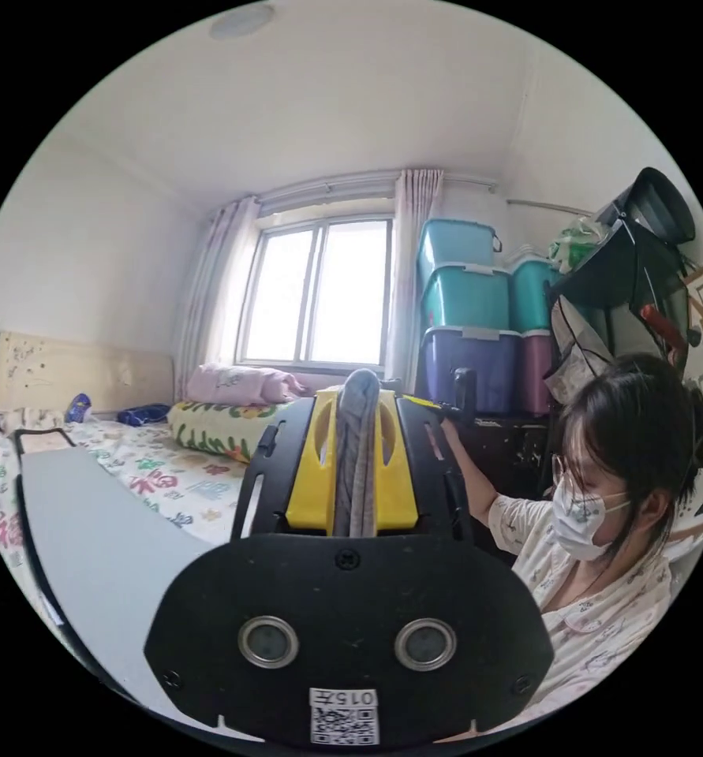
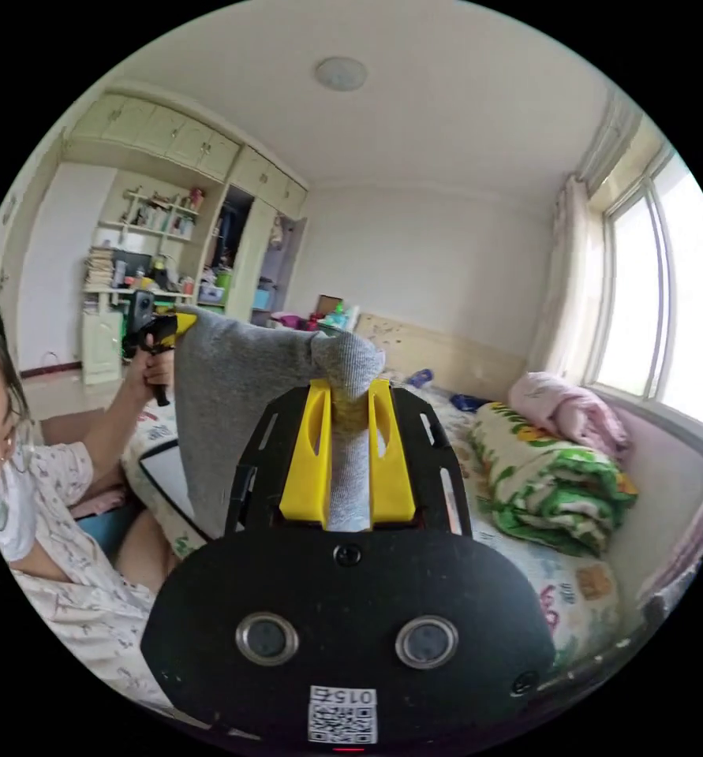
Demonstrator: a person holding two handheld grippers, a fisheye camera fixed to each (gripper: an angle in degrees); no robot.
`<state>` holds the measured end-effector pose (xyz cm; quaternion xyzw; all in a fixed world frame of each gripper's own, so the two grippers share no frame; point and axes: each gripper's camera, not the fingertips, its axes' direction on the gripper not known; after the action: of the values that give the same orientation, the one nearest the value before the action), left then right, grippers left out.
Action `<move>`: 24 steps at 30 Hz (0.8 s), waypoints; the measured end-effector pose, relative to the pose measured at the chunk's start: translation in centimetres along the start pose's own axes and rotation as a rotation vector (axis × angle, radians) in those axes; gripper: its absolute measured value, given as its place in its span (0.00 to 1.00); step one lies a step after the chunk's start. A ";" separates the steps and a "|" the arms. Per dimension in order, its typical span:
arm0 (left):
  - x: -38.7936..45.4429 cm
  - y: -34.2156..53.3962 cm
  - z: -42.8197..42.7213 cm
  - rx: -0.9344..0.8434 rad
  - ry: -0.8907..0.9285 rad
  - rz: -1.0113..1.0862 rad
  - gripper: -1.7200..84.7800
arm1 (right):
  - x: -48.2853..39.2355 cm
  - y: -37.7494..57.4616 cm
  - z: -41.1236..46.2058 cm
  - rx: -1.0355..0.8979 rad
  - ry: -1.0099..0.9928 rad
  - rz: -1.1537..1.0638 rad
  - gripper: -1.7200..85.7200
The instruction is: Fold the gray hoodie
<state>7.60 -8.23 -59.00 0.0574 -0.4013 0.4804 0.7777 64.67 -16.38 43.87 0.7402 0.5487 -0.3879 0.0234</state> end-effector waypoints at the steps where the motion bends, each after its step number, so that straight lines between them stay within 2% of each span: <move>1: -0.7 1.2 2.5 -0.006 0.043 -0.009 0.10 | 0.4 0.3 -0.5 -0.023 0.093 -0.014 0.10; 8: -5.8 7.9 16.7 -0.034 0.261 -0.091 0.10 | 3.4 1.6 1.7 -0.194 0.580 -0.095 0.10; 13: -13.6 14.3 28.0 -0.088 0.315 -0.245 0.10 | 10.4 3.1 11.8 -0.333 0.796 -0.109 0.11; 16: -19.3 19.3 34.0 -0.158 0.281 -0.335 0.10 | 15.4 5.3 20.5 -0.466 0.835 -0.113 0.11; 20: -25.5 25.4 40.0 -0.255 0.204 -0.436 0.10 | 22.2 8.1 30.1 -0.549 0.789 -0.066 0.10; 24: -30.7 30.1 45.4 -0.342 0.104 -0.510 0.10 | 30.8 8.7 39.8 -0.624 0.735 0.061 0.11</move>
<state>-48.76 -35.32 -58.28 -0.0003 -0.4086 0.1977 0.8910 53.03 -13.73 -5.78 0.8017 0.5888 0.0831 0.0603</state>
